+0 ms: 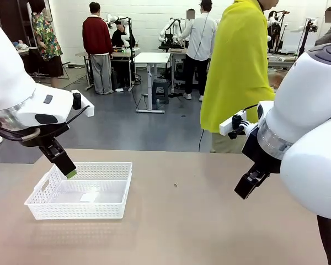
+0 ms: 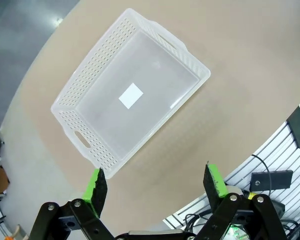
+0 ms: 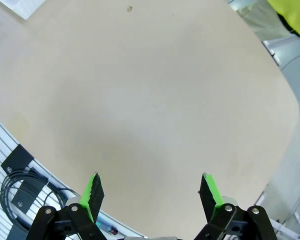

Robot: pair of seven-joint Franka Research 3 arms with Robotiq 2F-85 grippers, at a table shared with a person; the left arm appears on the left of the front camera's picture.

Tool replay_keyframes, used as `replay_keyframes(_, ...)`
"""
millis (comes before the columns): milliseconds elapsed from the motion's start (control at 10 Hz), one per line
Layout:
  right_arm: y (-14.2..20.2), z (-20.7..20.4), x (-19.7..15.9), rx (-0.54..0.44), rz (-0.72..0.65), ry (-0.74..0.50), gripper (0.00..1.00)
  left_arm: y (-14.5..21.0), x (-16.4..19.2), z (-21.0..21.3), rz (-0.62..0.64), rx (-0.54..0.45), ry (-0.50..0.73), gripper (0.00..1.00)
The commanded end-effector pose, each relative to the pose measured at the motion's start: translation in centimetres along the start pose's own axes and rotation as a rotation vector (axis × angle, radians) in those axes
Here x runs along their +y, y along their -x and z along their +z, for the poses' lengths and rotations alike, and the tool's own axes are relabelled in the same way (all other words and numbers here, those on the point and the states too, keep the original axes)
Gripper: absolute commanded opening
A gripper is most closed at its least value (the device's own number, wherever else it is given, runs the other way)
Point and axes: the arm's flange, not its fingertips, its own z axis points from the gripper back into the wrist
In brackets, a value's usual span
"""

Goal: Clean and organize the cups into the basket.
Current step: Pick up the Organizing basket and move it to the center of the table, then pick up the Reusable plastic cup from the right side of the table and place it inside the Organizing basket.

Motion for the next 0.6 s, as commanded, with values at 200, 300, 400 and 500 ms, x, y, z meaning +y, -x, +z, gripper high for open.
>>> replay_keyframes(200,-0.2,-1.1,-1.1,0.004,-0.037,-0.023,1.0,-0.1,0.0,-1.2,0.003,0.033,0.02,1.0)
replay_keyframes(300,0.1,-0.5,-0.8,0.01,-0.021,-0.012,1.0,-0.1,0.0,-0.7,0.0,0.02,0.01,1.0)
replay_keyframes(400,1.9,-1.2,-3.3,-0.09,-0.118,-0.187,1.0,0.9,3.1,-0.5,0.152,-0.119,0.277,1.0)
replay_keyframes(500,10.6,-1.6,-11.7,-0.452,-0.438,-0.682,1.0,7.8,13.0,0.5,0.571,-0.398,0.93,1.0)
